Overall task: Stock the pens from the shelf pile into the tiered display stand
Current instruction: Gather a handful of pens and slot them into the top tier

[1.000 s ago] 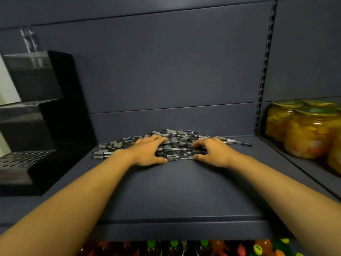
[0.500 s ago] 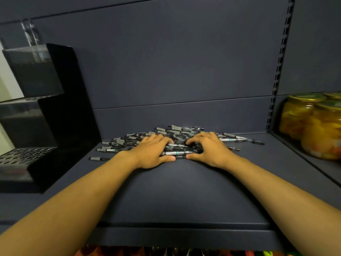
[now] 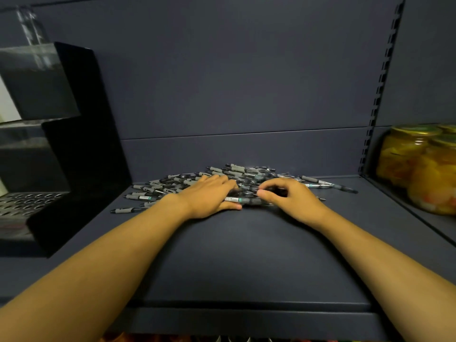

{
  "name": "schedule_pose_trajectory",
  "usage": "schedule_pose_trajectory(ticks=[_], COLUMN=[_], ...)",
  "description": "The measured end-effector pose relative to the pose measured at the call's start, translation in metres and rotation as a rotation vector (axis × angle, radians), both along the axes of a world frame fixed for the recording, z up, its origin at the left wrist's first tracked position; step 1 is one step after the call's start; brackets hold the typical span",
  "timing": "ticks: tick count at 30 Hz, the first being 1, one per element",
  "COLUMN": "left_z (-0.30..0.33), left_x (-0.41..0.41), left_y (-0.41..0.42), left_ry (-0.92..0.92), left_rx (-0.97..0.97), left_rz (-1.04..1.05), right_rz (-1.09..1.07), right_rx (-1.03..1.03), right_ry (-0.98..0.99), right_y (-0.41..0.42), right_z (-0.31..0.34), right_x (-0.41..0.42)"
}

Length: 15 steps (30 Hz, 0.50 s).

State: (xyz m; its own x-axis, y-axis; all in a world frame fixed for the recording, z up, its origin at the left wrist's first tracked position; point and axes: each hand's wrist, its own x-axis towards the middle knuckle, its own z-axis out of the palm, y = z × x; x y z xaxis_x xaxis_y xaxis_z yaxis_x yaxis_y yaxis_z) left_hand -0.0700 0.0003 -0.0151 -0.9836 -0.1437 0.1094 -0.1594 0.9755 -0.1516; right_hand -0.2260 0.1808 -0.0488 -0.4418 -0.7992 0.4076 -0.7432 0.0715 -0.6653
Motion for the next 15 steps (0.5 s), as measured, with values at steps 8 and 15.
schedule_pose_trajectory(ticks=[8,15], left_z=[-0.0002,-0.0035], left_x=[0.0059,0.0026], left_y=[0.0029,0.0069], left_ry=[0.065,0.056], left_rx=[-0.064,-0.052], left_rz=[-0.099,-0.110], right_rz=[-0.026,-0.004], right_rx=[-0.005,-0.011], right_ry=[0.014,0.019], right_y=[-0.0042,-0.0055], right_z=[-0.0022,0.0017], right_x=[-0.0026,0.0014])
